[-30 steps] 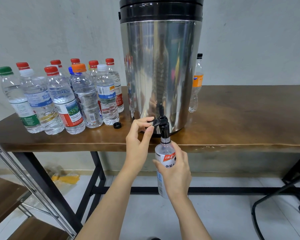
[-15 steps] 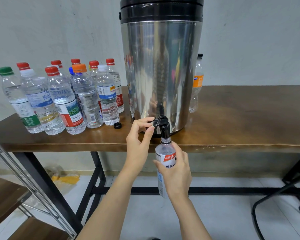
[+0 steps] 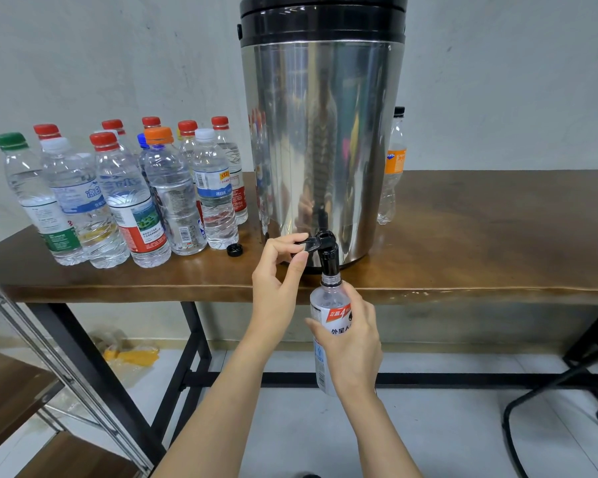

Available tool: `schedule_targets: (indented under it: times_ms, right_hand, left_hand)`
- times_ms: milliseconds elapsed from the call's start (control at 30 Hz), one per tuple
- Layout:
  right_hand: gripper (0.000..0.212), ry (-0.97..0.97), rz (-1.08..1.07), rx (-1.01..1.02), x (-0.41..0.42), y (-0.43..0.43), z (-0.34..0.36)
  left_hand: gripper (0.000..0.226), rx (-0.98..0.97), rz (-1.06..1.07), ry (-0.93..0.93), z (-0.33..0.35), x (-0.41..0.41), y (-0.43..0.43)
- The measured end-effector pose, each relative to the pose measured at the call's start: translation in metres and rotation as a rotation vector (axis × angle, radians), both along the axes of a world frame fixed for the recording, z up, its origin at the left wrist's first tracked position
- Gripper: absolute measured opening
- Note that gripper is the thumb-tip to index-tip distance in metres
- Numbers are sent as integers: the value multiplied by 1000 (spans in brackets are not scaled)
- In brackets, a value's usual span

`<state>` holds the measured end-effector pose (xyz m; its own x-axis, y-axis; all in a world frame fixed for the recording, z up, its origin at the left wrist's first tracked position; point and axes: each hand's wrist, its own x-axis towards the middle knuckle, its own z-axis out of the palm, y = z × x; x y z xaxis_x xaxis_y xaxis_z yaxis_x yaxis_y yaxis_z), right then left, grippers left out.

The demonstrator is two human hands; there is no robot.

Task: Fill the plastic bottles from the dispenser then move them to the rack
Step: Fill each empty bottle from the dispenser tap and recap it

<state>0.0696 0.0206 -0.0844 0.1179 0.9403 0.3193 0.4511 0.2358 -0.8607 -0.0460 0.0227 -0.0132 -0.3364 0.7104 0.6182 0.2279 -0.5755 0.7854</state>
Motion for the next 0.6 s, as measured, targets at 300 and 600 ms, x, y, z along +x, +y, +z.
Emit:
schedule_targets:
  times_ms: [300, 600]
  right_hand:
    - [79, 23, 13, 2, 0, 0, -1]
    - [79, 17, 14, 7, 0, 0, -1]
  left_hand:
    - [18, 4, 3, 5, 1, 0, 0]
    - [16, -2, 13, 13, 1, 0, -1]
